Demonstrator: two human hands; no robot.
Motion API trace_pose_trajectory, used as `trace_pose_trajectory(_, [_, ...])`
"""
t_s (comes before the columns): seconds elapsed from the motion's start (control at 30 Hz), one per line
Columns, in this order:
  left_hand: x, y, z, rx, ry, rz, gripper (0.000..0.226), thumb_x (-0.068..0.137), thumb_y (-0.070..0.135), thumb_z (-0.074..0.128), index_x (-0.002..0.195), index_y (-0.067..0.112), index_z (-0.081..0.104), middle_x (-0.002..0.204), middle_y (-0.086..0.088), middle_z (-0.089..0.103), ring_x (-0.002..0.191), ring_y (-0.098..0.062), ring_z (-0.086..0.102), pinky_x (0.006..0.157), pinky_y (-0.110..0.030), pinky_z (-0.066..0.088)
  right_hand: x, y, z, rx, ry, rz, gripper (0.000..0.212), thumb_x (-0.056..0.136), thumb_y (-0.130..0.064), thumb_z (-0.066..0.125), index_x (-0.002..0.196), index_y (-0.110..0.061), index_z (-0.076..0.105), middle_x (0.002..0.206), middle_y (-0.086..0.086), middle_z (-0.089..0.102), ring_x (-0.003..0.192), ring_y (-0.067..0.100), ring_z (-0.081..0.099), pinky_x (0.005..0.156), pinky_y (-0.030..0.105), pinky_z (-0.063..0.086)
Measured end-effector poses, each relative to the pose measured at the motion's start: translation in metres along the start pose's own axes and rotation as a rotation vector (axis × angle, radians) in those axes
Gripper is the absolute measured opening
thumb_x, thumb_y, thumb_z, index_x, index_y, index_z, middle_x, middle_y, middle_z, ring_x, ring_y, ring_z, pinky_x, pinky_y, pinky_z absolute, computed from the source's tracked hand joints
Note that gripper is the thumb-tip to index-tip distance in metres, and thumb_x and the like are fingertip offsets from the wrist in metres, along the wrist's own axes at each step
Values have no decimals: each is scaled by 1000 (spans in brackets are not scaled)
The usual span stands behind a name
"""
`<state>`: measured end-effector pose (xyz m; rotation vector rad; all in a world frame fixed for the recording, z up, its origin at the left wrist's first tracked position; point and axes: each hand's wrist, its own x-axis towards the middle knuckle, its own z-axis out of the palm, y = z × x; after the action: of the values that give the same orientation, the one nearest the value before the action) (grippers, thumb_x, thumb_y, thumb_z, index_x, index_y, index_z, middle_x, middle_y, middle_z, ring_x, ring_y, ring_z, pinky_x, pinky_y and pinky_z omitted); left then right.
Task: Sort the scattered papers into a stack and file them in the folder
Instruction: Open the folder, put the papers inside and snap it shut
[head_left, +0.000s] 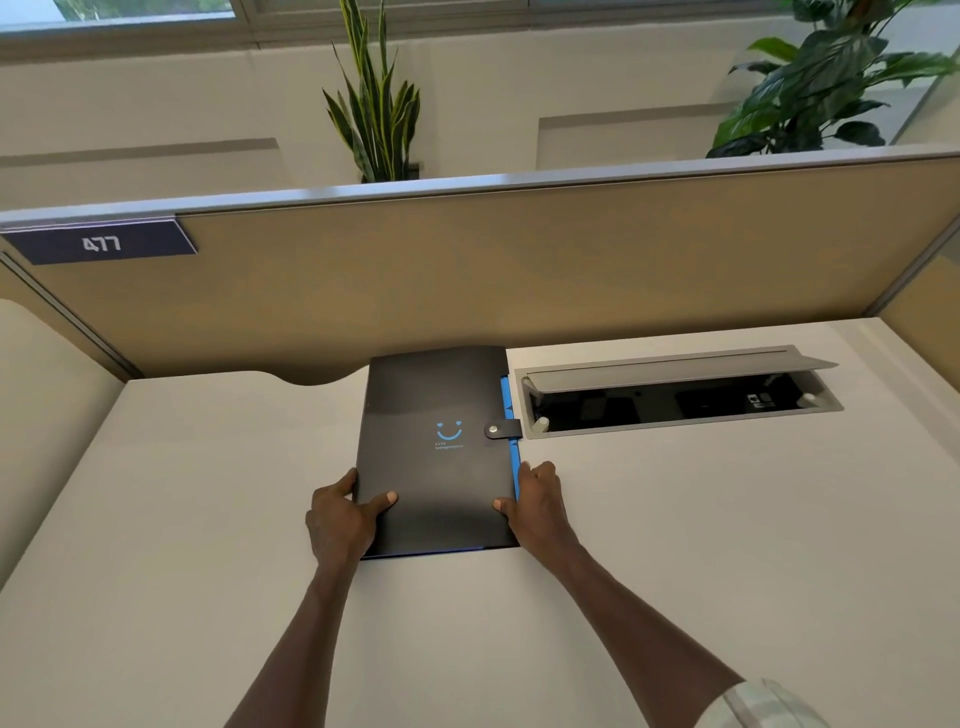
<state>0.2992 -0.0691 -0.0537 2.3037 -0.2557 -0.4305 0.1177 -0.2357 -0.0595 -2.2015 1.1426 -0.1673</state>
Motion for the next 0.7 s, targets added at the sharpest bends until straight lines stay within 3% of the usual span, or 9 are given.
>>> trace_pose_trajectory(0.13, [-1,-1,1,-6,0,11,68,72,37,86,133,16,64,121,-9,72,106,-39,64,85,-40,49,0,0,-2,-12,-13,9,53,93,-30,62,135,-4,42,122,12,43,110,20,45,87,23,42])
trace_pose_trajectory(0.53, [2,-1,0,68,-16,50,68,77,40,82,136,13,61,120,-15,70,103,-41,64,92,-47,51,2,-4,-11,-16,-77,38,51,96,-29,57,137,-3,40,128,14,42,115,22,45,85,20,37])
trace_pose_trajectory(0.7, [-15,0,-7,-11,-20,-40,87,80,40,81,148,0,42,136,-22,58,126,-37,55,103,-45,43,-2,2,-28,0,-87,33,36,100,-31,45,108,3,53,118,20,49,100,26,51,84,31,44])
